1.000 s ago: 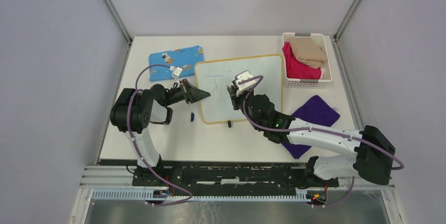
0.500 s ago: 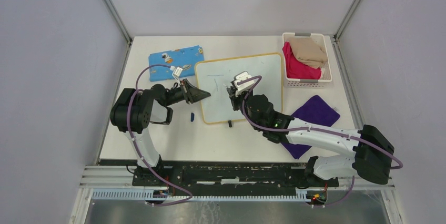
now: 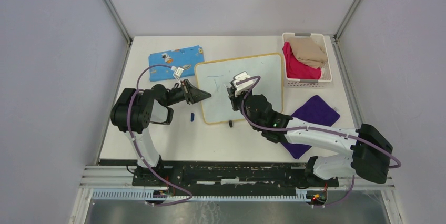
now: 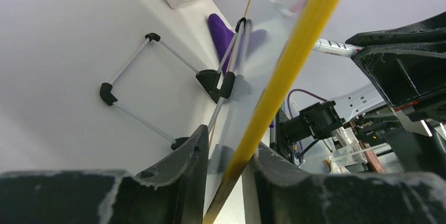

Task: Write a sentence on the whiteboard

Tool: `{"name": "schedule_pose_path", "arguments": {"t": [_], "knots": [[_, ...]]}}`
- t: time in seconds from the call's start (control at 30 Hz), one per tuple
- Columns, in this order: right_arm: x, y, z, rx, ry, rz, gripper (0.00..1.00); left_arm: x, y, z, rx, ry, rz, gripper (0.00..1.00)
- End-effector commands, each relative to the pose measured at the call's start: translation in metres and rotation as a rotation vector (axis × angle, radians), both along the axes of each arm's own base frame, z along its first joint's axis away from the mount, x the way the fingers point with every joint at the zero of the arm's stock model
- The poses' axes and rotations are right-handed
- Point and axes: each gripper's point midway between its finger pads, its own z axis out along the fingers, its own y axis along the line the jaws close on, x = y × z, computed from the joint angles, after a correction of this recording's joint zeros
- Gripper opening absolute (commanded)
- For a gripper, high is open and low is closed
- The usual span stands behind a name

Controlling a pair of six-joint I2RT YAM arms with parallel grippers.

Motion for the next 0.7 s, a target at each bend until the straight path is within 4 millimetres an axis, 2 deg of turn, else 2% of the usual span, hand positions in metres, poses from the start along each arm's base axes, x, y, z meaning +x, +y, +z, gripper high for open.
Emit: {"name": "schedule_pose_path", "arguments": {"t": [0.0,0.2,0.67], "knots": [[0.0049,-0.0013,0.0168,0.051,-0.028,-0.025,0.0,-0.0073,-0.0015,0.0252,-0.023,-0.186,-0.031,0.36],[0.0047,-0.0006,0.0158,0.052,-0.026,-0.021,0.0,-0.0086,-0.0032,0.0227,-0.022,-0.177,-0.04,0.37],[0.0128,-0.0007,0.0146,0.038,-0.027,-0.057,0.0,-0.0087,-0.0036,0.0222,-0.022,-0.176,-0.043,0.26]]}}
